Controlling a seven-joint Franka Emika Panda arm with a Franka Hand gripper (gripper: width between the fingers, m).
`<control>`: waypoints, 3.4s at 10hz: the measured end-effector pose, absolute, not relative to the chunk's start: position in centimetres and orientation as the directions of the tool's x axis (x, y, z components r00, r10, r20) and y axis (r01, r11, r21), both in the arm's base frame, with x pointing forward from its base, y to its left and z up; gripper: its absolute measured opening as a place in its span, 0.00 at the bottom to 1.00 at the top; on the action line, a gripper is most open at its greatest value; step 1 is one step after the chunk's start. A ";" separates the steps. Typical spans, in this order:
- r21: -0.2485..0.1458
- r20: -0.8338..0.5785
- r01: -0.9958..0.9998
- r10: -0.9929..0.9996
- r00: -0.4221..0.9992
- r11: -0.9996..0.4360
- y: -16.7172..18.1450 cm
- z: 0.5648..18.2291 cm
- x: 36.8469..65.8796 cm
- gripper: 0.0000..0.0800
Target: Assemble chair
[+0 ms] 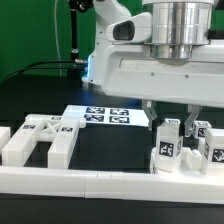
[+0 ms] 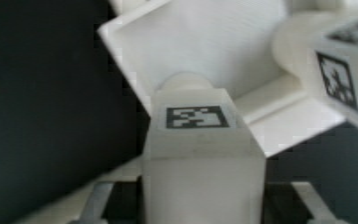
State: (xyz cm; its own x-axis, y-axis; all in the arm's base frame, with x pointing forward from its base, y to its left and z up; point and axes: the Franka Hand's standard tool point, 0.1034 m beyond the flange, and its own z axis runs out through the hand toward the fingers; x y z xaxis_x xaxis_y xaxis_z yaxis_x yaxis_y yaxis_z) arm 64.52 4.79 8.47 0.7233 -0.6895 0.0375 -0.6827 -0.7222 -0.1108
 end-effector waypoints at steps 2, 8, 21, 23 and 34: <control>-0.136 -0.031 -0.877 -0.883 0.469 -0.461 4.7 8.5 64.5 0.36; -0.127 -0.049 -0.929 -0.934 0.355 -0.347 4.8 8.4 64.4 0.56; -0.016 0.087 -0.044 -0.045 0.995 -0.999 5.4 7.5 64.2 0.67; -0.035 0.082 -0.223 -0.226 0.971 -0.974 5.5 7.5 64.2 0.43; -0.101 -0.088 -0.994 -0.996 -0.029 0.038 5.7 7.6 64.5 0.36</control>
Offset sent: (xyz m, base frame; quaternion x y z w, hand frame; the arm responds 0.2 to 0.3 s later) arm 0.0033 0.0085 0.0069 0.0229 -0.0016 0.2646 0.9641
